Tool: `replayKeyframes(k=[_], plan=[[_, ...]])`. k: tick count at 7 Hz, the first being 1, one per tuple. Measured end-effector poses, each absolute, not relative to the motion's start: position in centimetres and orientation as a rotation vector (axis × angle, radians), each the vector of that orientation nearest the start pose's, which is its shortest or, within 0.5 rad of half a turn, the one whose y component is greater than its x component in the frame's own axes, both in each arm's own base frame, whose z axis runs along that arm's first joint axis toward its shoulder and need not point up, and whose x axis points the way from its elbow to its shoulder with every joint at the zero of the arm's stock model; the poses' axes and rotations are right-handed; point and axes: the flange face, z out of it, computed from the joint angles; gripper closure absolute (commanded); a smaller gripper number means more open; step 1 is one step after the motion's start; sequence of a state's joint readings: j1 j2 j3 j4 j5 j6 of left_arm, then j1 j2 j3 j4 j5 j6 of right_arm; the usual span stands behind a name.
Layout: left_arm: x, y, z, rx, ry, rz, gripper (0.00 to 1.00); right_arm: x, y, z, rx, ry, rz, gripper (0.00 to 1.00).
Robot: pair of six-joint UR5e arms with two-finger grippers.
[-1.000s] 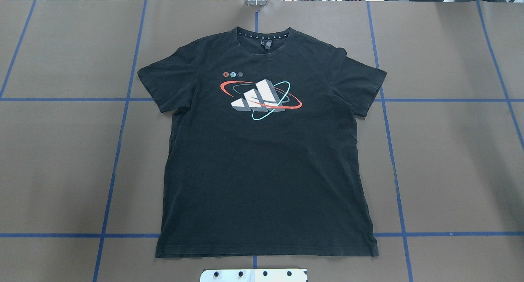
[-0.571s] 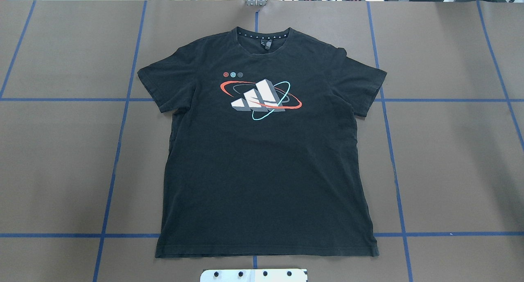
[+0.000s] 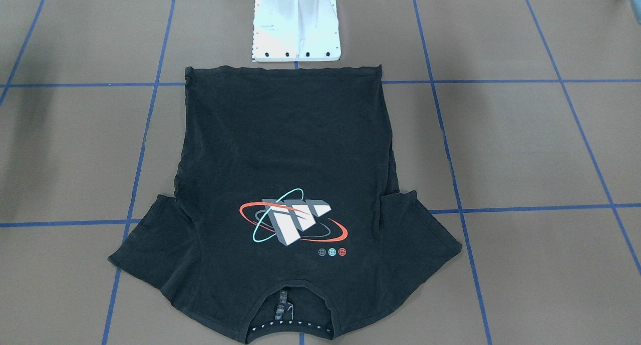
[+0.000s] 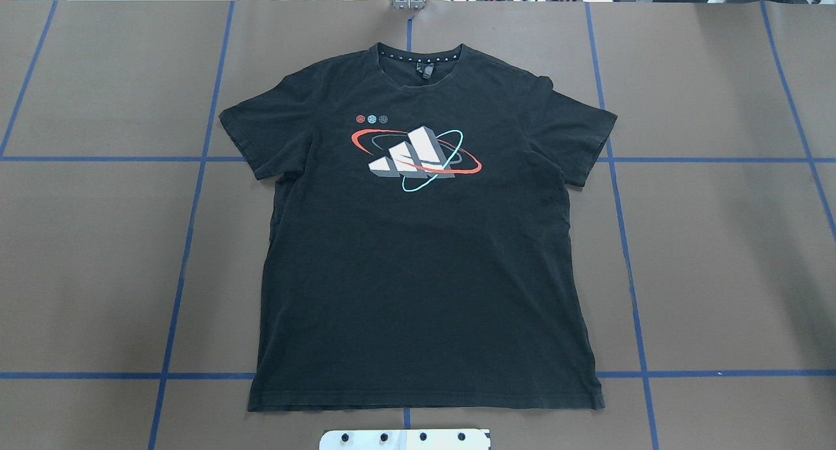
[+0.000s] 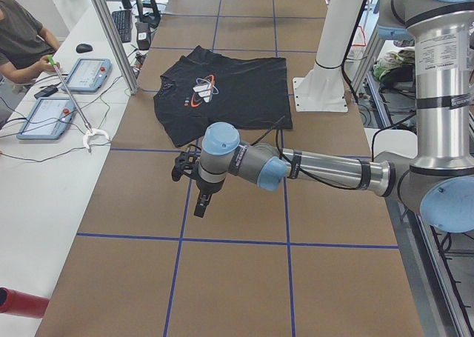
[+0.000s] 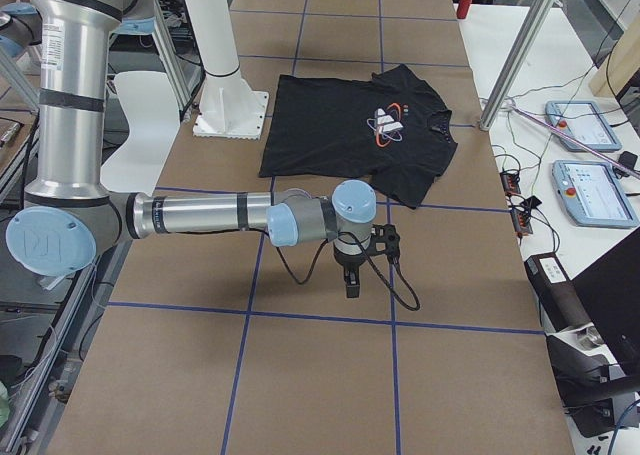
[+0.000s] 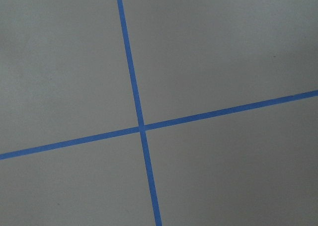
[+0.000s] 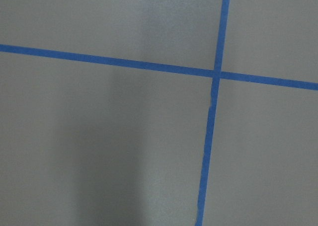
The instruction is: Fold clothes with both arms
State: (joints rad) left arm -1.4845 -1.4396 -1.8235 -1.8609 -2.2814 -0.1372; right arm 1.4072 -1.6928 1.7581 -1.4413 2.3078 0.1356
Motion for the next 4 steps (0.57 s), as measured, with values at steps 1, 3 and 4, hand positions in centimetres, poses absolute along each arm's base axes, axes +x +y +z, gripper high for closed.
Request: replayKeyframes(k=[1,3,4], plan=[[-2.8,-45.9,56.2,0.33,0.752,0.107,0.0,-1.2,-45.7,61.1,0.072,-0.755,-0.106,0.0],[-2.4,-45.8,55.4,0.371,0.8,0.135,0.01,-2.0,-46.5,60.3,0.069,-0.757,-0.086,0.01],[-2.4,-45.8,55.1,0.382,0.808,0.142,0.01,-2.7,-47.9,59.1,0.059,-0.764,-0.027,0.01]])
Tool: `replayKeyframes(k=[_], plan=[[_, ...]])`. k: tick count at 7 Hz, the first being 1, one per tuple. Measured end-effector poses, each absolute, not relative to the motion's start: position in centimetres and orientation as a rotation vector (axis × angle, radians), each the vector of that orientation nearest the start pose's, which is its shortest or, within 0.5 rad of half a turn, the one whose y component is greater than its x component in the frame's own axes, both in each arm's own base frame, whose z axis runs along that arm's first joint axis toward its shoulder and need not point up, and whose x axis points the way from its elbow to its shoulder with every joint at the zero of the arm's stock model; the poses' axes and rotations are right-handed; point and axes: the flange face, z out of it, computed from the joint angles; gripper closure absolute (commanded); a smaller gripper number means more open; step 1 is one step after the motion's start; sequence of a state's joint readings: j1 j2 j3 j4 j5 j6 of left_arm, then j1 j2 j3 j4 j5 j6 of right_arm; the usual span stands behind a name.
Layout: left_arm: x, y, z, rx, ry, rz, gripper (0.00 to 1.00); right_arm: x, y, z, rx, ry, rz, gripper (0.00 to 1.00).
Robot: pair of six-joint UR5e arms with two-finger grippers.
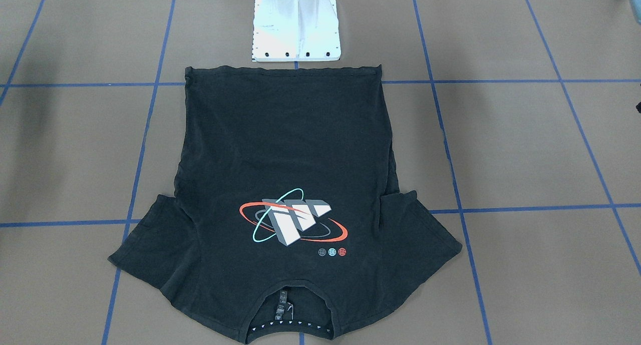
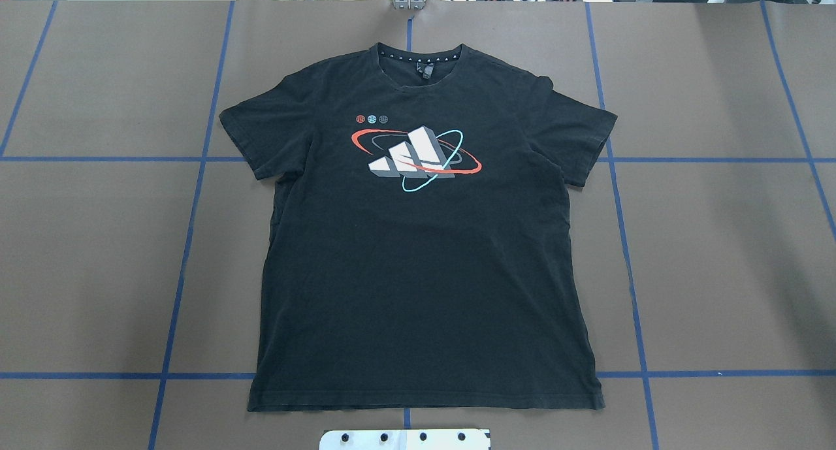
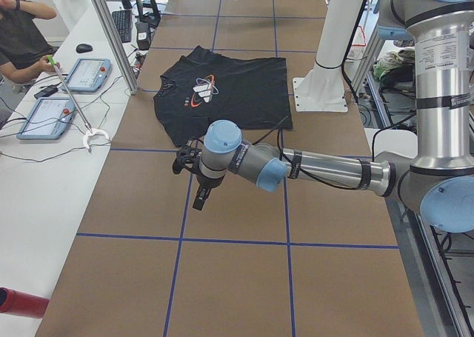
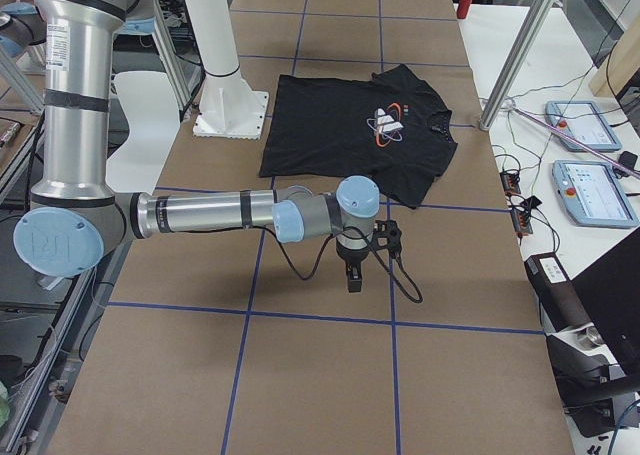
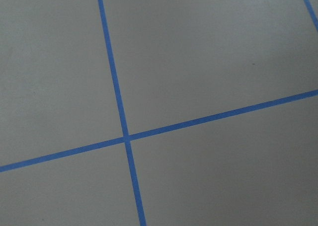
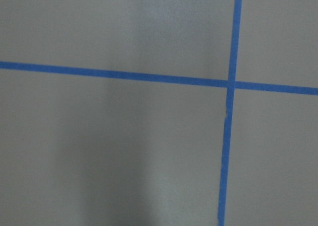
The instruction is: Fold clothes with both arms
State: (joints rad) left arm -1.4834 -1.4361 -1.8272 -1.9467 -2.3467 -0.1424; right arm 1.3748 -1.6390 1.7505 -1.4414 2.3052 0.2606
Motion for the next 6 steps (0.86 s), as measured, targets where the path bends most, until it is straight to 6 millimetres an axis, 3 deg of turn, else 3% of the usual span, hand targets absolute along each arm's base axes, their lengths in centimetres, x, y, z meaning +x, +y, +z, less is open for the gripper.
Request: replayKeyframes(k=[2,4,6], plan=[[-2.4,-45.8,54.7,0.421,0.81,0.162,0.01,-6.5,-52.8,55.8,0.024,-0.784,0.082,0.02],[-2.3,-45.9,54.9,0.439,0.813,0.167,0.01,-13.2,-58.9,52.2,0.002,-0.809,0.123,0.07],[-2.3,-45.9,55.0,0.445,0.81,0.167,0.0,-19.2,-62.0,50.1,0.044,-0.858,0.131,0.13]])
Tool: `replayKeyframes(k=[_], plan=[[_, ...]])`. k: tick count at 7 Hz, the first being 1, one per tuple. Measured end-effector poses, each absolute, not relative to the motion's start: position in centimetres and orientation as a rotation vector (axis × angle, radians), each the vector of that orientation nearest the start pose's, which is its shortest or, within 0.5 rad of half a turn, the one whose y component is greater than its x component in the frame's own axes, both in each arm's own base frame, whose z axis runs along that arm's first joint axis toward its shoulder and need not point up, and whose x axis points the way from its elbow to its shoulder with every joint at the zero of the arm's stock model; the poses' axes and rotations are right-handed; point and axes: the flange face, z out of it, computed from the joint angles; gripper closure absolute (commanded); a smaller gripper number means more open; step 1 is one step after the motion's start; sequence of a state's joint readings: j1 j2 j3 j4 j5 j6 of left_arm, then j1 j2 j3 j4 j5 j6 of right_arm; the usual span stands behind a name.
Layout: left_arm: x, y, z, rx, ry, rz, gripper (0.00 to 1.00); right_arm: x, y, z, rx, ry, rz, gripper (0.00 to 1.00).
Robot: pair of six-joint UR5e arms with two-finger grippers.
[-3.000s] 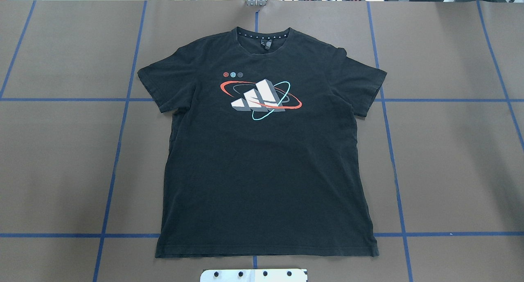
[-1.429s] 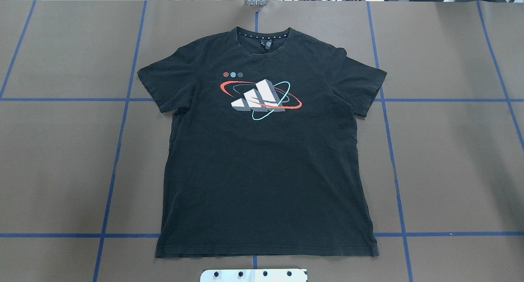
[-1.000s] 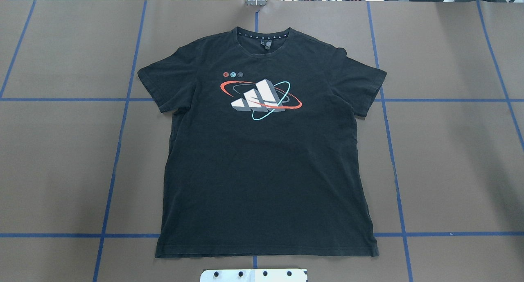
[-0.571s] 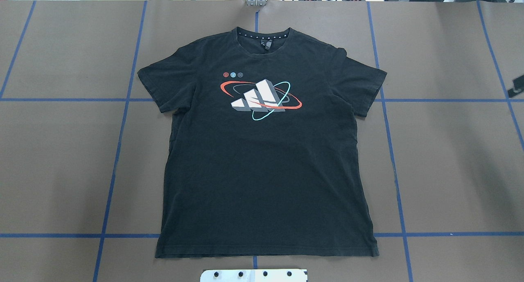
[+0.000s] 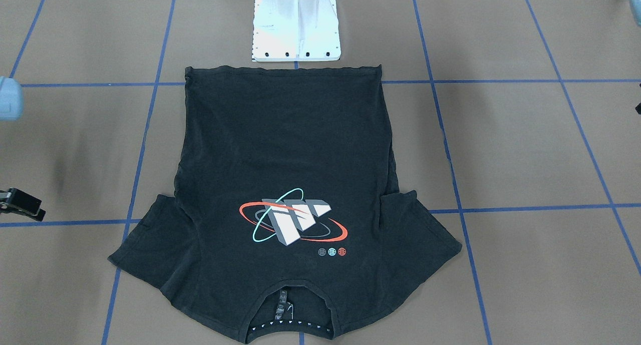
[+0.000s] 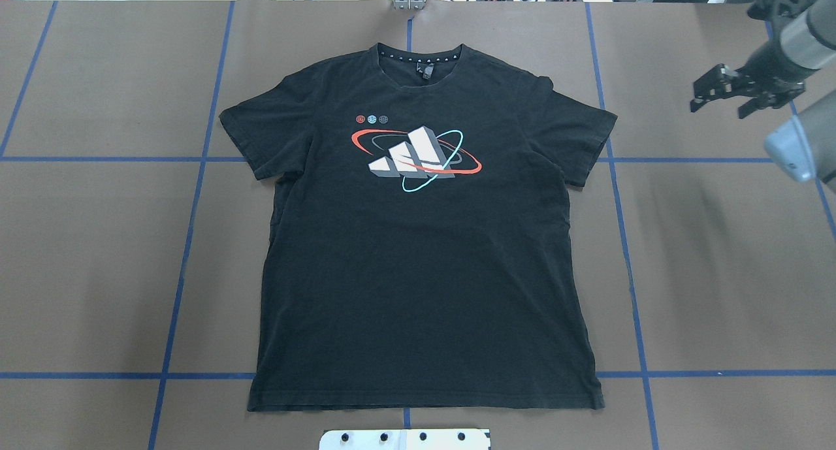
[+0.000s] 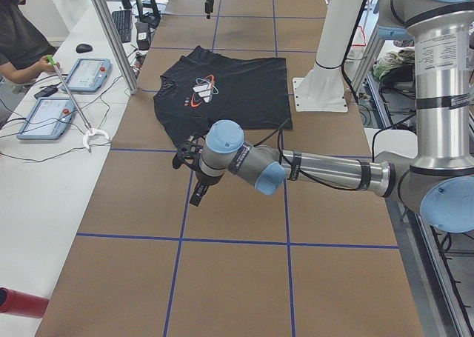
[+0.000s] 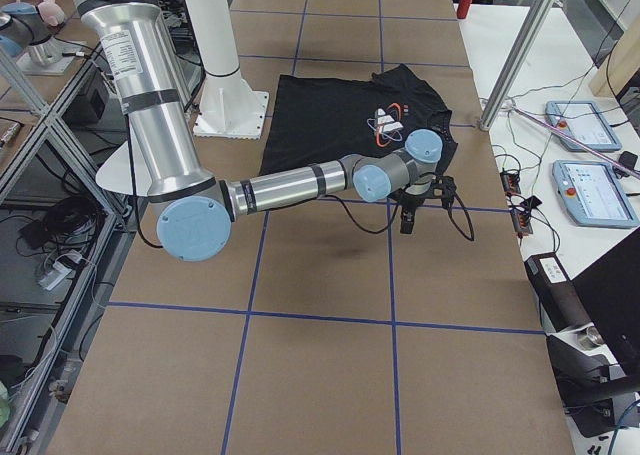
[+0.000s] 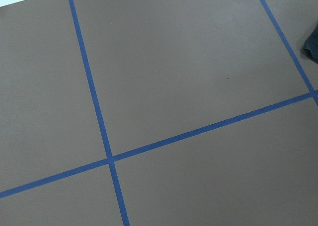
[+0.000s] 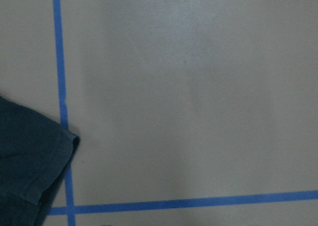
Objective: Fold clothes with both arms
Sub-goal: 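Move the right gripper in toward the shirt collar and shoulder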
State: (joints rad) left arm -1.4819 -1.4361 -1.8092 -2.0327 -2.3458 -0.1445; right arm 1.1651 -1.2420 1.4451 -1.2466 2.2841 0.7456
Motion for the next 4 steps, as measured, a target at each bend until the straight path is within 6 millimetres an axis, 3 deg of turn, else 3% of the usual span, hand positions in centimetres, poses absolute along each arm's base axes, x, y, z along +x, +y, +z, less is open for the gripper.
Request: replayKeyframes(k=[4], plan=[[-2.3,-46.0,54.9,0.45,0.805,0.171,0.0,-27.3,-63.3,50.8,0.227,-0.939,0.041,0.21]])
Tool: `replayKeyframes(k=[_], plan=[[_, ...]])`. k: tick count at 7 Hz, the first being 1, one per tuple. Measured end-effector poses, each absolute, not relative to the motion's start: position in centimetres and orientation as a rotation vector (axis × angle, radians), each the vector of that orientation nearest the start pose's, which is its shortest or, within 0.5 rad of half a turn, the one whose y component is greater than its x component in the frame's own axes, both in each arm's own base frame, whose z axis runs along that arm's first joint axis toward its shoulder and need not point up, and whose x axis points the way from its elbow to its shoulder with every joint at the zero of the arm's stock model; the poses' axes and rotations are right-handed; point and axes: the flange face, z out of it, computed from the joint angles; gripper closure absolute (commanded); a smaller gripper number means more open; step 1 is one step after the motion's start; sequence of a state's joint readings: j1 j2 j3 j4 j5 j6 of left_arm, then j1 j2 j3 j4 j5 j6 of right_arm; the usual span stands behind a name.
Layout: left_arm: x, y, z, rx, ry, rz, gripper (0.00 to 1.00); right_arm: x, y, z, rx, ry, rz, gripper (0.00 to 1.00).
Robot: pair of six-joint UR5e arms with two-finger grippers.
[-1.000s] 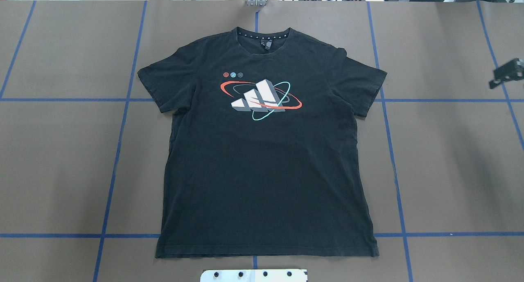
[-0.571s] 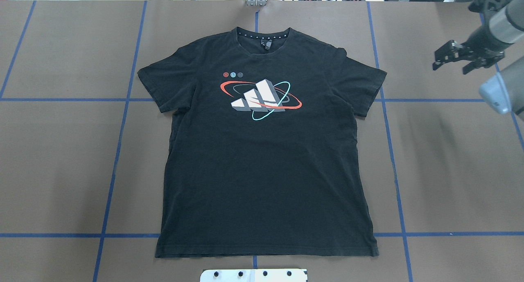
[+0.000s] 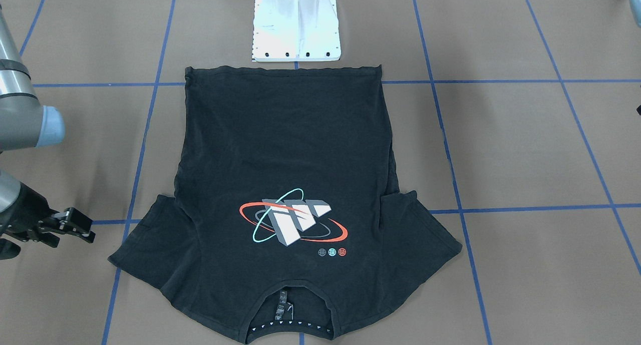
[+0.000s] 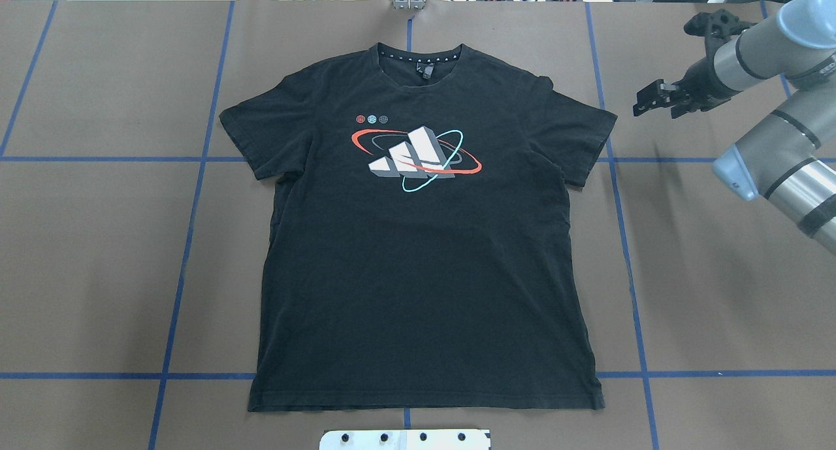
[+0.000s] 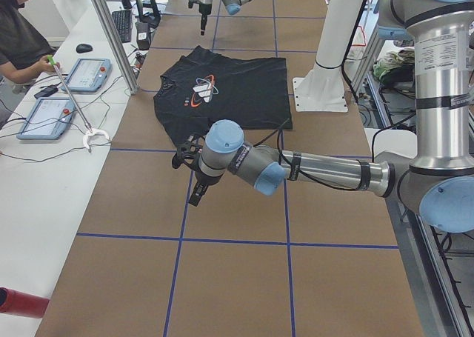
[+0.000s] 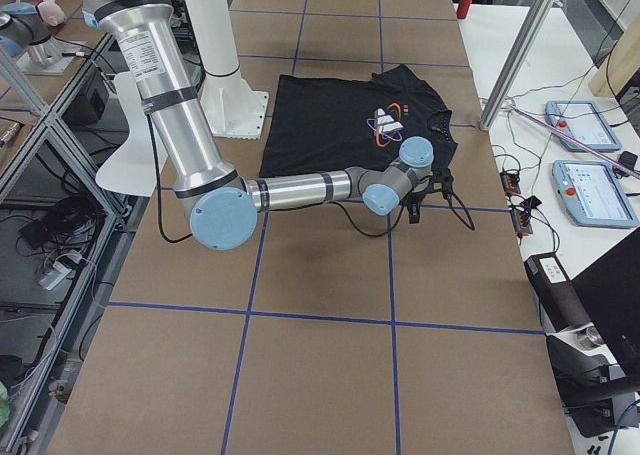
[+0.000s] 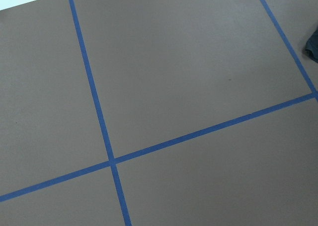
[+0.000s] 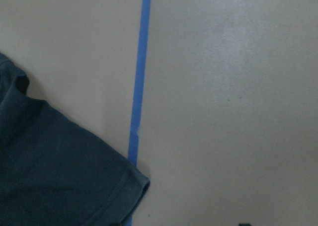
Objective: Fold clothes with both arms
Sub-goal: 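Move the right gripper in toward the shirt collar and shoulder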
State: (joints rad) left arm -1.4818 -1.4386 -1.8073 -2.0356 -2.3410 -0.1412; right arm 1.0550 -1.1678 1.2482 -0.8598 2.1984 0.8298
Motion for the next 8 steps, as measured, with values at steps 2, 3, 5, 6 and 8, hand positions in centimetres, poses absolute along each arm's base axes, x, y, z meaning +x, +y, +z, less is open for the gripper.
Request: replayKeyframes(k=[2,3,5,6,8], plan=[[-2.3,-46.1,54.8,0.454,0.805,0.172,0.0,-30.5,-64.0,50.6,0.249,-0.91,0.019,0.26],[-2.3,-46.1,54.7,0.455,0.805,0.172,0.0,-31.5,-64.4,50.7,0.25,-0.898,0.017,0.29],[-2.3,-46.1,54.7,0.455,0.805,0.172,0.0,-32.5,-65.2,50.7,0.246,-0.885,0.016,0.3],[-2.3,-46.1,54.8,0.455,0.805,0.172,0.0,-33.0,-65.1,50.8,0.245,-0.881,0.013,0.39],[-2.3,-46.1,54.8,0.456,0.805,0.174,0.0,-33.3,-65.0,51.0,0.244,-0.876,0.01,0.81]])
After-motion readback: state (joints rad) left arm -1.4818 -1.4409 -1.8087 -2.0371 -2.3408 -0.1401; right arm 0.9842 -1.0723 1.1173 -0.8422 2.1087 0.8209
